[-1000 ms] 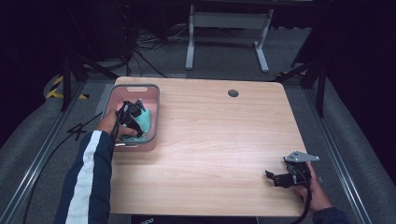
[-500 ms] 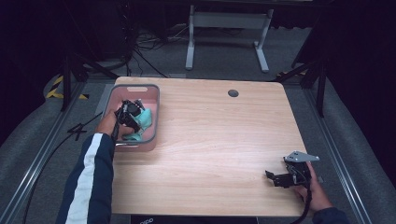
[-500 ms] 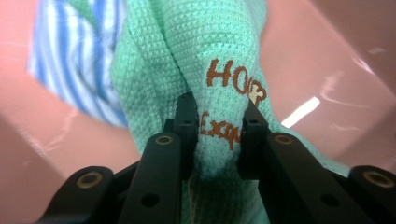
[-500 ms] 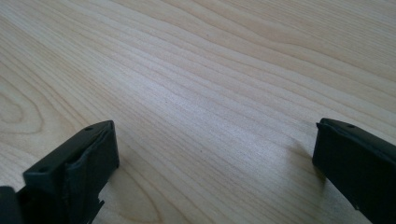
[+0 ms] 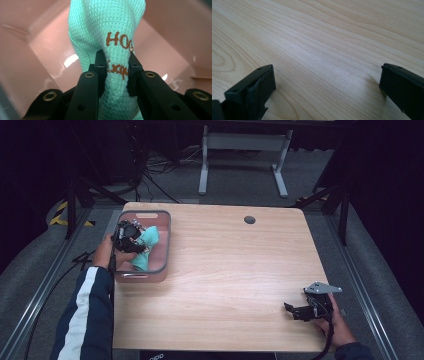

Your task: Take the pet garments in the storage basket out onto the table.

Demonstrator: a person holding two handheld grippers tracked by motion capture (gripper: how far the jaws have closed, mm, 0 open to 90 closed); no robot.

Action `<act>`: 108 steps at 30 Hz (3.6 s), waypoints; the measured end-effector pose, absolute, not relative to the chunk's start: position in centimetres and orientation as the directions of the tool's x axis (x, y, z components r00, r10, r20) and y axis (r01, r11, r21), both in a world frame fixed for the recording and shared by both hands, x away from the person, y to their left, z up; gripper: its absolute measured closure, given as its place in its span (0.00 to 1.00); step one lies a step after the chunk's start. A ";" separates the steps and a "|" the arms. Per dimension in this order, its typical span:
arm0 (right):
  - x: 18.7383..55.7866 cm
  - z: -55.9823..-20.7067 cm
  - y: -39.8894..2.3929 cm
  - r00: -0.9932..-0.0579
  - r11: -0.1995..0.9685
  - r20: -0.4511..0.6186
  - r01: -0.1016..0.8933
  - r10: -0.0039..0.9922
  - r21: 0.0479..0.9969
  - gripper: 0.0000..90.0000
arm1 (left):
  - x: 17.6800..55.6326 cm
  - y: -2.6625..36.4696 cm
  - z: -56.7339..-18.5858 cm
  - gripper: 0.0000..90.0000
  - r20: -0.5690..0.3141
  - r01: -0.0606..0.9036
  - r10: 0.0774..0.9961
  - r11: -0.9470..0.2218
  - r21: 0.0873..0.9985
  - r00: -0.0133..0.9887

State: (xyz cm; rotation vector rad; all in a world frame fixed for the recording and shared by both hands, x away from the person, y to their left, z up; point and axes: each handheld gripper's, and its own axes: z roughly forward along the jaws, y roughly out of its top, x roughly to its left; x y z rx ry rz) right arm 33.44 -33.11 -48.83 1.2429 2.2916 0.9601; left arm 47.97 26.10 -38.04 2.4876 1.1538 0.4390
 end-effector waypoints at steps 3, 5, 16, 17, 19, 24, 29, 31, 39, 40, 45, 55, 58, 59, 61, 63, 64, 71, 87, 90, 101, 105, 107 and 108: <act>33.4 -48.8 -33.1 -0.547 0.382 0.006 0.591 0.837 0.710 0.01 | 47.2 26.4 -37.2 0.85 0.118 0.644 0.779 -0.584 0.494 0.616; 33.4 -48.8 -33.1 -0.547 0.382 0.006 0.591 0.837 0.711 0.01 | 46.7 26.7 -36.7 0.85 0.117 0.626 0.780 -0.573 0.530 0.615; 33.4 -48.8 -33.1 -0.547 0.381 0.007 0.592 0.837 0.711 0.01 | 44.3 27.4 -34.9 0.85 0.102 0.548 0.780 -0.519 0.656 0.617; 33.4 -48.8 -33.1 -0.547 0.380 0.007 0.592 0.837 0.710 0.01 | 44.2 27.5 -34.9 0.85 0.110 0.541 0.783 -0.517 0.663 0.613; 33.4 -48.8 -33.1 -0.547 0.381 0.007 0.592 0.837 0.710 0.01 | 43.9 27.6 -34.8 0.85 0.101 0.534 0.780 -0.510 0.674 0.618; 33.4 -48.8 -33.1 -0.547 0.380 0.007 0.592 0.837 0.710 0.01 | 42.9 27.7 -34.1 0.85 0.110 0.493 0.778 -0.494 0.716 0.618; 33.4 -48.8 -33.1 -0.547 0.381 0.007 0.592 0.837 0.710 0.01 | 42.1 27.5 -33.5 0.85 0.111 0.473 0.769 -0.493 0.730 0.630; 33.4 -48.8 -33.1 -0.547 0.381 0.007 0.592 0.837 0.710 0.01 | 41.8 27.3 -33.2 0.85 0.115 0.463 0.769 -0.490 0.738 0.629; 33.4 -48.8 -33.1 -0.547 0.381 0.007 0.592 0.837 0.710 0.01 | 40.5 25.9 -31.8 0.85 0.128 0.414 0.727 -0.516 0.750 0.674; 33.4 -48.8 -33.1 -0.547 0.381 0.007 0.592 0.837 0.710 0.01 | 40.5 25.9 -31.8 0.86 0.128 0.414 0.727 -0.516 0.750 0.674; 33.4 -48.8 -33.1 -0.547 0.380 0.007 0.592 0.837 0.710 0.01 | 40.1 24.3 -31.2 0.85 0.135 0.386 0.700 -0.533 0.753 0.701; 33.4 -48.8 -33.1 -0.547 0.381 0.007 0.592 0.837 0.710 0.01 | 39.9 20.7 -30.4 0.85 0.139 0.341 0.639 -0.566 0.750 0.756; 33.4 -48.8 -33.1 -0.547 0.381 0.007 0.592 0.837 0.710 0.01 | 40.0 19.7 -30.4 0.85 0.145 0.326 0.619 -0.582 0.745 0.772; 33.4 -48.8 -33.1 -0.547 0.380 0.007 0.592 0.837 0.710 0.01 | 40.1 19.4 -30.4 0.85 0.142 0.326 0.613 -0.586 0.742 0.777; 33.4 -48.8 -33.1 -0.547 0.380 0.007 0.592 0.837 0.710 0.01 | 40.2 18.6 -30.4 0.85 0.153 0.312 0.595 -0.602 0.735 0.789; 33.4 -48.8 -33.1 -0.547 0.381 0.007 0.592 0.837 0.710 0.01 | 40.2 17.9 -30.4 0.85 0.152 0.310 0.583 -0.613 0.727 0.798; 33.4 -48.8 -33.1 -0.547 0.381 0.007 0.592 0.837 0.710 0.01 | 40.3 17.6 -30.5 0.85 0.152 0.305 0.574 -0.619 0.724 0.804; 33.4 -48.8 -33.1 -0.547 0.381 0.007 0.592 0.837 0.710 0.01 | 40.5 15.2 -30.8 0.85 0.158 0.281 0.530 -0.652 0.705 0.833; 33.4 -48.8 -33.1 -0.547 0.381 0.007 0.592 0.837 0.710 0.01 | 41.6 9.9 -33.5 0.85 0.131 0.269 0.451 -0.714 0.647 0.883; 33.4 -48.8 -33.1 -0.547 0.380 0.007 0.592 0.837 0.710 0.01 | 41.9 9.1 -34.1 0.85 0.123 0.269 0.442 -0.720 0.640 0.889; 33.4 -48.8 -33.1 -0.547 0.380 0.007 0.592 0.837 0.710 0.01 | 42.9 5.7 -37.3 0.85 0.082 0.288 0.418 -0.741 0.606 0.905; 33.4 -48.8 -33.1 -0.547 0.381 0.007 0.592 0.837 0.710 0.01 | 43.1 4.7 -38.5 0.85 0.062 0.297 0.409 -0.751 0.590 0.911; 33.4 -48.8 -33.1 -0.547 0.381 0.007 0.592 0.837 0.710 0.01 | 43.2 4.2 -39.1 0.85 0.056 0.296 0.402 -0.755 0.584 0.914; 33.4 -48.8 -33.1 -0.546 0.380 0.007 0.593 0.837 0.710 0.01 | 43.2 4.0 -39.3 0.85 0.051 0.300 0.402 -0.758 0.579 0.914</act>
